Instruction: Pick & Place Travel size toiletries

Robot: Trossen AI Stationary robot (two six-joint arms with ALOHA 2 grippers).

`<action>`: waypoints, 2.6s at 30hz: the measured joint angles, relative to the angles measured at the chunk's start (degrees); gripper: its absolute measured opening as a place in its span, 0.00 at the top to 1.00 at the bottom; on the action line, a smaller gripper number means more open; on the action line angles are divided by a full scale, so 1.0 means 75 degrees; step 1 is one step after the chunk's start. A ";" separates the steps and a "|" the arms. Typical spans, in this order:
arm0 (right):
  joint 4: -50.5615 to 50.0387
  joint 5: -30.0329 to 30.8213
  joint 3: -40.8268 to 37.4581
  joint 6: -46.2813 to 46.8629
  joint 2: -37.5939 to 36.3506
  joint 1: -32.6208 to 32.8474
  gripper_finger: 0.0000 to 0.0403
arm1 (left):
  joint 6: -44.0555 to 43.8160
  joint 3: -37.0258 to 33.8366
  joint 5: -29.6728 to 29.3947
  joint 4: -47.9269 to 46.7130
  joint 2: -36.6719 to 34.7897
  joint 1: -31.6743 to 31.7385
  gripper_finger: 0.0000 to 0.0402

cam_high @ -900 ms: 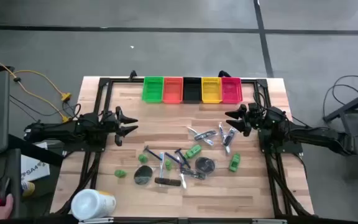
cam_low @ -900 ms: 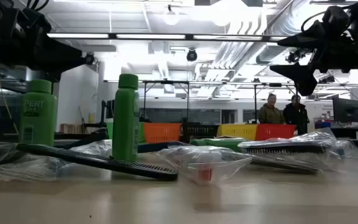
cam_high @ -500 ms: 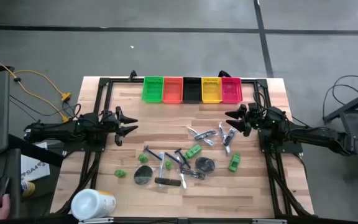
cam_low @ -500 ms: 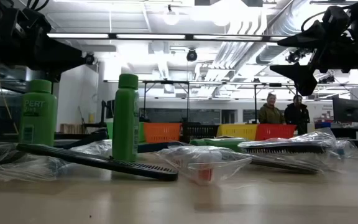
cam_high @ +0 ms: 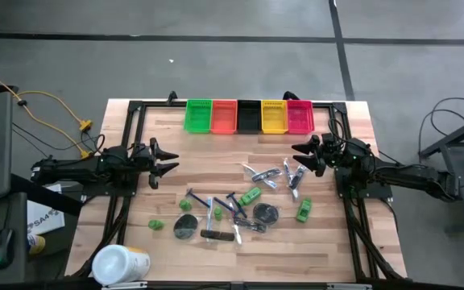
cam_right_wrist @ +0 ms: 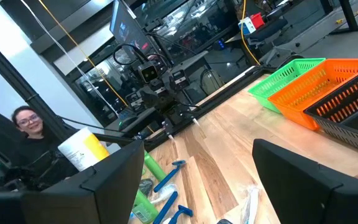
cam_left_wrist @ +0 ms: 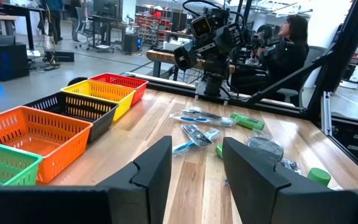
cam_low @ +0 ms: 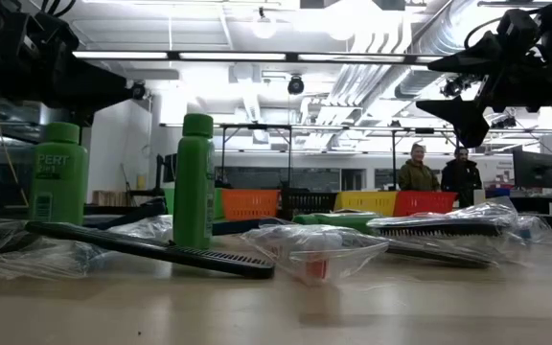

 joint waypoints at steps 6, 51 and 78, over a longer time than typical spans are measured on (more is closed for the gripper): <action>0.0002 0.0000 -0.0001 0.0000 -0.0001 0.0001 0.27 | 0.0000 0.0000 0.0000 -0.0002 0.0000 0.0002 0.64; -0.0953 -0.1692 0.0002 -0.0165 0.0130 0.0002 0.27 | 0.0000 0.0000 -0.0001 -0.0003 -0.0001 -0.0001 0.64; -0.5013 -0.0423 0.3803 -0.3452 0.1210 0.0338 0.27 | 0.0000 -0.0001 0.0002 0.0000 0.0002 0.0002 0.64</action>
